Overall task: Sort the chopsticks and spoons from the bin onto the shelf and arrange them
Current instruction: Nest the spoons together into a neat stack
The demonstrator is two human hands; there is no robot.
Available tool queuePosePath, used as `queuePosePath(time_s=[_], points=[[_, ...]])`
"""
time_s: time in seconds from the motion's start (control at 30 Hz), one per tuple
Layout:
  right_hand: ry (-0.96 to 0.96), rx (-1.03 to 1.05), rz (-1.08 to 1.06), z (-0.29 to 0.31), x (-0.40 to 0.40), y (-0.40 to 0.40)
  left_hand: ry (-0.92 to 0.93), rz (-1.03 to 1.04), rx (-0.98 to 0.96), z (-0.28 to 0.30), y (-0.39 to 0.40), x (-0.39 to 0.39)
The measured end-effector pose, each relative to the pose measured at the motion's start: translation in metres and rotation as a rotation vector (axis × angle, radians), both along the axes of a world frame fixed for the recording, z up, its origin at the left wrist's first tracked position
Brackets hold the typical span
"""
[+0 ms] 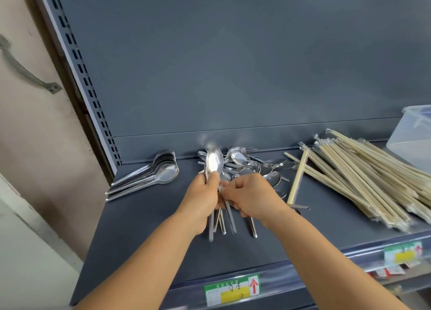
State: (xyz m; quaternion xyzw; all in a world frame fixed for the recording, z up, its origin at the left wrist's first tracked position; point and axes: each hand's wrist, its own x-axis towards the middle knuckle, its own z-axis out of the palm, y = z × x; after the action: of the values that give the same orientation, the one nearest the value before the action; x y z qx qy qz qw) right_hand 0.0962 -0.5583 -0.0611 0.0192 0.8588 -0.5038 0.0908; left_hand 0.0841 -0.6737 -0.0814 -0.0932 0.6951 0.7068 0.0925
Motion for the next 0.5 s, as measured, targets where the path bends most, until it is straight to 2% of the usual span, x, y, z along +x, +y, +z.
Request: queuePosePath(time_s=[0.2,0.37,0.5], points=[[0.067,0.066,0.045,-0.003,0.004,0.000,-0.009,0.040,-0.175,-0.002,-0.008,0.003],[0.248,0.305,-0.143,-0.005,-0.009,0.024,-0.062,0.052,-0.079,-0.004,-0.012,0.005],[0.200,0.461,-0.149,-0.010,-0.015,0.037,-0.055,0.001,-0.109,-0.003,-0.017,0.010]])
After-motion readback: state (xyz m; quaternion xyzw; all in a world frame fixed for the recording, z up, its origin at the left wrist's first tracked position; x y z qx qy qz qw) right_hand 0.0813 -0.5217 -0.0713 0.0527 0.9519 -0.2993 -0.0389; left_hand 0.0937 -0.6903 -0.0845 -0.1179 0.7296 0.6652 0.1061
